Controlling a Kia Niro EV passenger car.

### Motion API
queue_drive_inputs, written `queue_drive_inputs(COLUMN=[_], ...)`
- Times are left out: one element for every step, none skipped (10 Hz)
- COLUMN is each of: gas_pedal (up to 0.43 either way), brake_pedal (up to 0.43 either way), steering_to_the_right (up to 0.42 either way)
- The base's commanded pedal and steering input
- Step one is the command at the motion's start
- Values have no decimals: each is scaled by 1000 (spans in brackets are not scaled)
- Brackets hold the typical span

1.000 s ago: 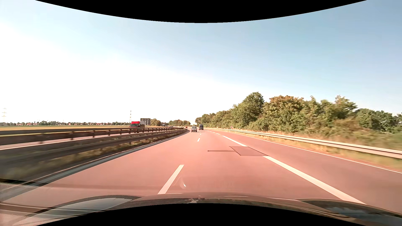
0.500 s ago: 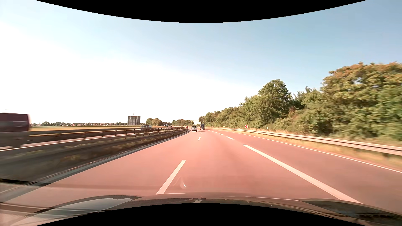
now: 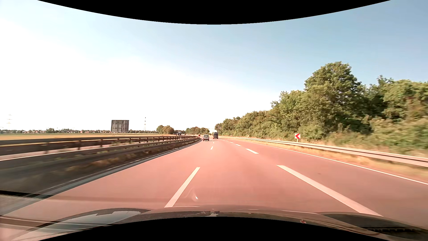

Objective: Follow the waypoints while adhering to traffic rules and regulations

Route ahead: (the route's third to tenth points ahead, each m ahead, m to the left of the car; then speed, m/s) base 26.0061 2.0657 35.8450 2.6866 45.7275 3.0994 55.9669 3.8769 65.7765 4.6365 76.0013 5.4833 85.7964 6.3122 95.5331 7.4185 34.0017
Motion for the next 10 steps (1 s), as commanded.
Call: queue_drive_inputs(gas_pedal=[248,248,248,248,248,248,248,248,248,260], brake_pedal=[6,6,6,6,6,6,6,6,6,6], steering_to_the_right=[-12,-12,-12,-12,-12,-12,-12,-12,-12,-12])
